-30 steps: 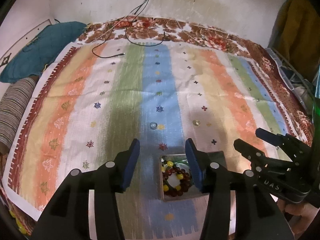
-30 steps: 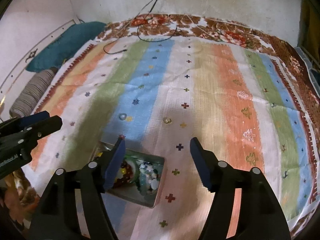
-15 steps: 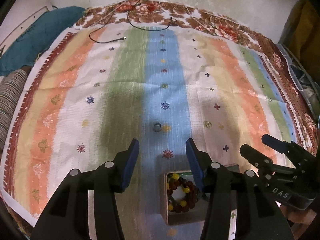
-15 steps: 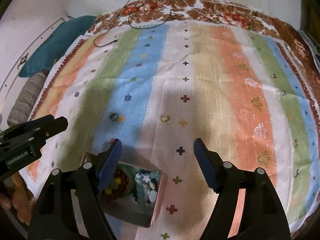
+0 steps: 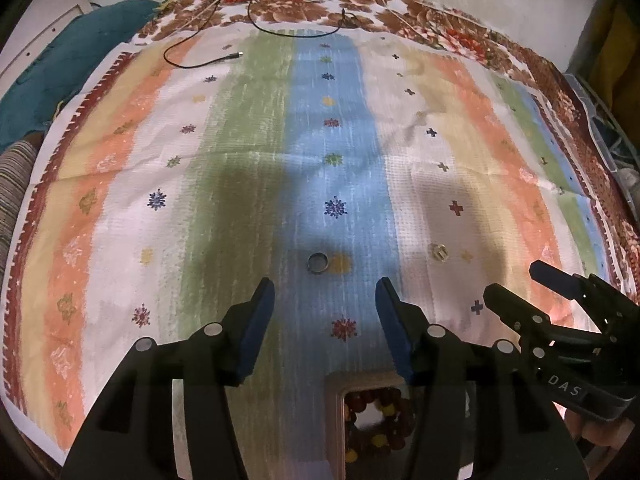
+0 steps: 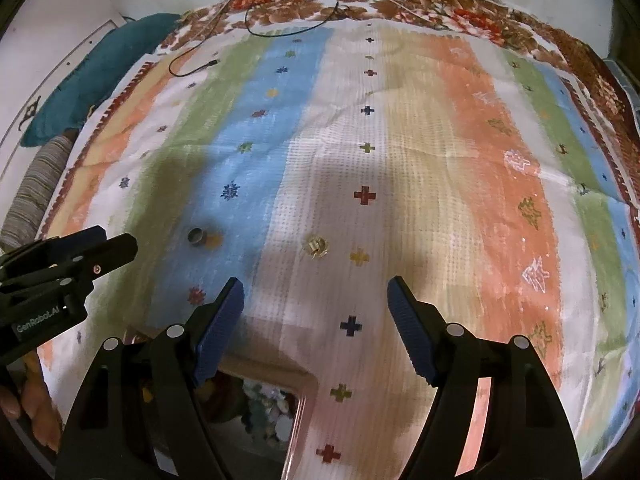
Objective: Organize jewelry
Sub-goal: 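Move both open tools forward to the dark ring and gold ring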
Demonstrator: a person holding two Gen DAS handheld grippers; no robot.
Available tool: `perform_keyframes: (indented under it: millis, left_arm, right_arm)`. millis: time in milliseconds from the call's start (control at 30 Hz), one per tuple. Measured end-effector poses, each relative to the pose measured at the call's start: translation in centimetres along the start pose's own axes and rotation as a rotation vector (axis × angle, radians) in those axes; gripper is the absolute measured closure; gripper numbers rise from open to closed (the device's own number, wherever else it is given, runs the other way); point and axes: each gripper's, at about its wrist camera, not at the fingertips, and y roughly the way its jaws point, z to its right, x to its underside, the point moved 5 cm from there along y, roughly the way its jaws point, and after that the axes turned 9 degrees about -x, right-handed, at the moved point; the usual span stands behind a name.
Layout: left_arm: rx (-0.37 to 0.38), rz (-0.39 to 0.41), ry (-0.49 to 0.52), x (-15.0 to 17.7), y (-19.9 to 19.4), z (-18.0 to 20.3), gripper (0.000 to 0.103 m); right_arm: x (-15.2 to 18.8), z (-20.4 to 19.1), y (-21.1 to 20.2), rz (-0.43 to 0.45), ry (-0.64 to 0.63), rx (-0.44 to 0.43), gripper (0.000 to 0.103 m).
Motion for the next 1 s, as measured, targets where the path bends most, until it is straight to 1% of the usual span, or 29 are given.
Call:
perform_keyframes:
  millis: [267, 800, 1000]
  left_arm:
    - [0.003, -0.039, -0.015, -0.4, 2.6, -0.6, 0.050]
    - [-0.027, -0.077, 0.043, -1.0, 6.7, -0.2, 0.050]
    - [-0.033, -0.085, 0.055, -1.2, 8.0, -0.1, 0.050]
  right_arm:
    - [-0.7, 0.3, 1.7, -0.018, -0.020, 0.008, 0.029]
    - [-2.0, 1.3, 5.3, -0.073, -0.003, 0.010, 0.029]
    - [-2.2, 1.4, 6.7, -0.096, -0.015, 0.018, 0.029]
